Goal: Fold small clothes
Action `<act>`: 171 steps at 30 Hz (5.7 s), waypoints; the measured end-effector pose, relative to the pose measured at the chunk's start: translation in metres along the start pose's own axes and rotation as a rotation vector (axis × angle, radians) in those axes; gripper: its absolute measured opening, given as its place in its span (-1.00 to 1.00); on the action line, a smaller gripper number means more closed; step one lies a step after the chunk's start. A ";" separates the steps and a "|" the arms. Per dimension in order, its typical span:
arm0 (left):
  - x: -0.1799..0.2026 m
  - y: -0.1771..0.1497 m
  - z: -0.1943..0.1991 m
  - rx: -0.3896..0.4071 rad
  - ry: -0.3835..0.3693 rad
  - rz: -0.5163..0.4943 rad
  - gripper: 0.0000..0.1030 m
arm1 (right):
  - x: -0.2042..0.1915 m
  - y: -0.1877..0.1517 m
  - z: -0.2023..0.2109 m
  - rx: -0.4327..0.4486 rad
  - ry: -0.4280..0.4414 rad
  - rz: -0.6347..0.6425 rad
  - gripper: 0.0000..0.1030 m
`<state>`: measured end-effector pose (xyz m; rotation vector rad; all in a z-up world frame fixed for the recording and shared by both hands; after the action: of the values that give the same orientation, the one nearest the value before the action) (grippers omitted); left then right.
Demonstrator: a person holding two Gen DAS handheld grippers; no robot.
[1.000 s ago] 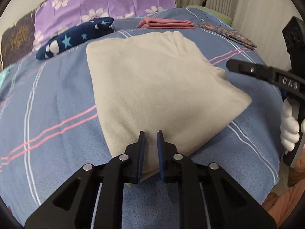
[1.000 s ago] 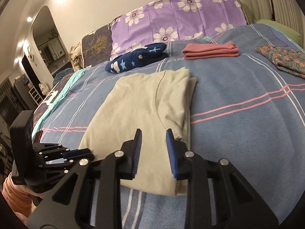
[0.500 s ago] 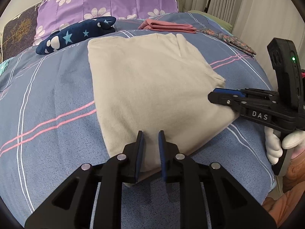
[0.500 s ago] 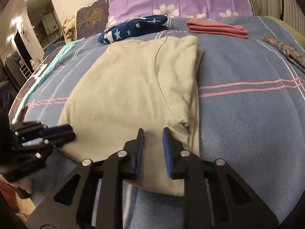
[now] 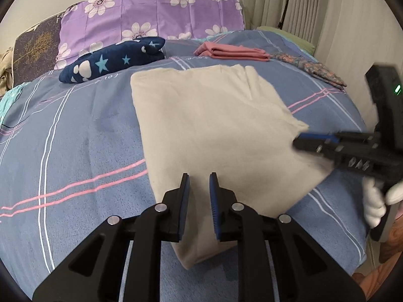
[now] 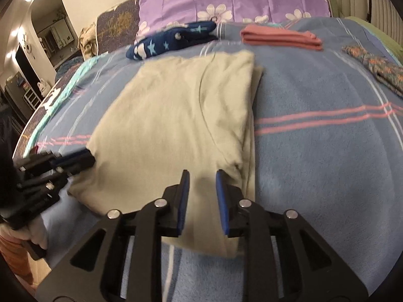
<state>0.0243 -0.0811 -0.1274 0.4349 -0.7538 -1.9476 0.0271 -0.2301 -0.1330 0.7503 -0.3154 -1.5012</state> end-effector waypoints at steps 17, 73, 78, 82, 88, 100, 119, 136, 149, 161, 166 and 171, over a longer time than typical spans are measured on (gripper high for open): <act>0.017 -0.009 -0.013 -0.006 -0.019 -0.072 -0.06 | 0.011 0.020 -0.034 0.012 -0.067 0.050 -0.20; -0.048 0.067 -0.093 -0.064 -0.322 0.147 0.13 | 0.033 0.090 -0.093 -0.160 0.366 -0.065 0.31; -0.048 0.072 -0.099 -0.058 -0.347 0.141 0.13 | 0.025 0.094 -0.100 -0.129 0.304 -0.001 0.13; -0.047 0.075 -0.101 -0.057 -0.347 0.122 0.13 | 0.023 0.094 -0.100 -0.114 0.260 0.030 -0.04; -0.038 0.079 -0.092 -0.027 -0.259 0.034 -0.32 | 0.021 0.094 -0.095 -0.072 0.212 0.032 -0.38; -0.001 0.124 -0.004 0.188 -0.165 -0.109 -0.53 | -0.006 0.113 0.003 0.215 0.071 0.172 -0.58; 0.196 0.225 0.037 0.354 -0.233 -0.407 -0.53 | 0.122 0.128 0.187 0.491 -0.225 0.098 -0.58; 0.305 0.313 -0.007 0.408 -0.307 -0.513 -0.53 | 0.249 0.167 0.235 0.569 -0.481 -0.018 -0.59; 0.358 0.390 -0.074 0.352 -0.334 -0.430 -0.53 | 0.349 0.240 0.216 0.522 -0.612 -0.097 -0.61; 0.372 0.410 -0.167 0.251 -0.283 -0.382 -0.29 | 0.421 0.265 0.155 0.435 -0.659 -0.154 -0.41; 0.348 0.391 -0.229 0.160 -0.118 -0.375 0.26 | 0.475 0.238 0.110 0.326 -0.821 -0.321 -0.06; 0.342 0.338 -0.264 0.079 -0.160 -0.450 0.30 | 0.483 0.165 0.058 0.238 -0.745 -0.375 -0.16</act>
<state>0.2417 -0.5838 -0.0941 0.5355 -0.8947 -2.4003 0.1597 -0.7260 -0.1119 0.4130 -0.9664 -2.0975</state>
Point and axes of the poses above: each gripper's, at about its wrist camera, not at the fingertips, and z roughly against the way its jaws point, x to its right, y to its top, the point moved 8 cm from there along -z, roughly the way its jaws point, and after that the axes turned 2 degrees about -z, right-handed, at the moved point
